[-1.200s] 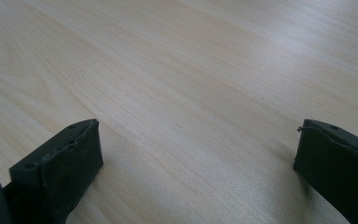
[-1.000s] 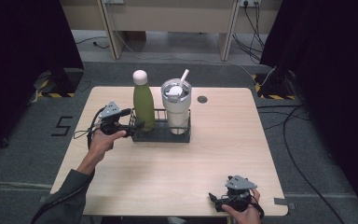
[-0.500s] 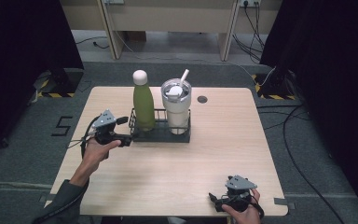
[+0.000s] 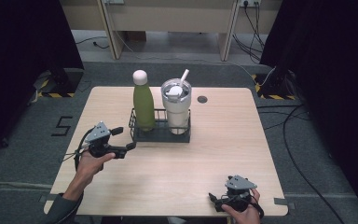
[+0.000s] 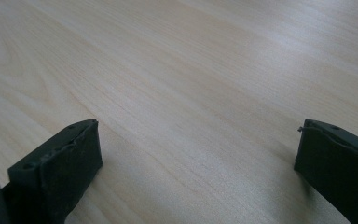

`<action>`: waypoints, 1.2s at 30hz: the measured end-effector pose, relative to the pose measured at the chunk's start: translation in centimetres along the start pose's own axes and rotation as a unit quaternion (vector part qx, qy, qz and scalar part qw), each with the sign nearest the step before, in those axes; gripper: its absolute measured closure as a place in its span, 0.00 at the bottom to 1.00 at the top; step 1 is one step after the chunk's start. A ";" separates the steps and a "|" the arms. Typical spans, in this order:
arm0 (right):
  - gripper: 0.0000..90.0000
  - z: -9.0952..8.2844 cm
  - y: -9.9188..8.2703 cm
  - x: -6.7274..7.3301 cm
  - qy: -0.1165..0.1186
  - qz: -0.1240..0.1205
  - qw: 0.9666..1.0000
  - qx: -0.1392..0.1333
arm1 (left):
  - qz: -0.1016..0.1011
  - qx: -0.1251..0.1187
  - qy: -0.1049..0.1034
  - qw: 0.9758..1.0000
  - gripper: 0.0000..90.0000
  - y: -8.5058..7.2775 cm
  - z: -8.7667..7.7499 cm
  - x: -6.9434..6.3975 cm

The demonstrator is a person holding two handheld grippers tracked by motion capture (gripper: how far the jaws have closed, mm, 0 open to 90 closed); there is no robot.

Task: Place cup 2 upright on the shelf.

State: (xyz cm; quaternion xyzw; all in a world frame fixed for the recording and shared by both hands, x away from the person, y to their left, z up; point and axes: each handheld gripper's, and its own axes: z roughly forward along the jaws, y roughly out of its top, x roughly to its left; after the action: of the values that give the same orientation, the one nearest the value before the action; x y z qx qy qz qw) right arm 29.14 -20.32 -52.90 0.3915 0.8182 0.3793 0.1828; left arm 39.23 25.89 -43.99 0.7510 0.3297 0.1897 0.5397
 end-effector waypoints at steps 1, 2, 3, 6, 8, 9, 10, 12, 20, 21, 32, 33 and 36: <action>0.01 0.0 0.0 0.0 0.000 0.000 1.000 0.000 | 0.000 -0.001 -0.001 1.000 0.16 -0.2 -0.1 -0.1; 0.01 0.0 0.0 0.0 0.000 0.000 1.000 0.000 | 0.000 0.000 -0.003 1.000 0.16 -0.4 -0.2 -0.2; 0.01 0.0 0.0 0.0 0.000 0.000 1.000 0.000 | -0.001 0.000 -0.004 1.000 0.16 -0.6 -0.3 -0.3; 0.01 0.0 0.0 0.0 0.000 0.000 1.000 0.000 | 0.001 0.001 -0.003 1.000 0.16 -1.0 -0.5 -0.4; 0.01 0.0 0.0 0.0 0.000 0.000 1.000 0.000 | 0.002 0.002 -0.003 1.000 0.16 -1.2 -0.6 -0.5; 0.01 0.0 0.0 0.0 0.000 0.000 1.000 0.000 | 0.002 0.001 -0.004 1.000 0.16 -1.4 -0.7 -0.6; 0.01 0.0 0.0 0.0 0.000 0.000 1.000 0.000 | 0.002 0.002 -0.004 1.000 0.16 -1.6 -0.8 -0.6; 0.01 0.0 0.0 0.0 0.000 0.000 1.000 0.000 | 0.003 0.004 -0.002 1.000 0.16 -1.9 -1.0 -0.7; 0.01 0.0 0.0 0.0 0.000 0.000 1.000 0.000 | 0.001 0.014 -0.009 1.000 0.16 -3.6 -1.7 -1.1; 0.01 0.0 0.0 0.0 0.000 0.000 1.000 0.000 | 0.002 0.015 -0.009 1.000 0.16 -3.7 -1.7 -1.1; 0.01 0.0 0.0 0.0 0.000 0.000 1.000 0.000 | 0.022 0.022 -0.008 0.999 0.16 -4.5 -2.2 -1.6; 0.01 0.0 0.0 0.0 0.000 0.000 1.000 0.000 | 0.022 0.022 -0.009 0.999 0.16 -4.5 -2.2 -1.7; 0.01 0.0 0.0 0.0 0.000 0.000 1.000 0.000 | 0.026 0.026 -0.013 0.999 0.16 -4.7 -2.1 -2.0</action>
State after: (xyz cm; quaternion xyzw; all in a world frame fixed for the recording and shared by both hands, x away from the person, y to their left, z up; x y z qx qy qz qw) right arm 29.14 -20.31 -52.90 0.3917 0.8181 0.3793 0.1828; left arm 35.07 26.85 -47.51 0.7754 0.3080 0.1852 0.5192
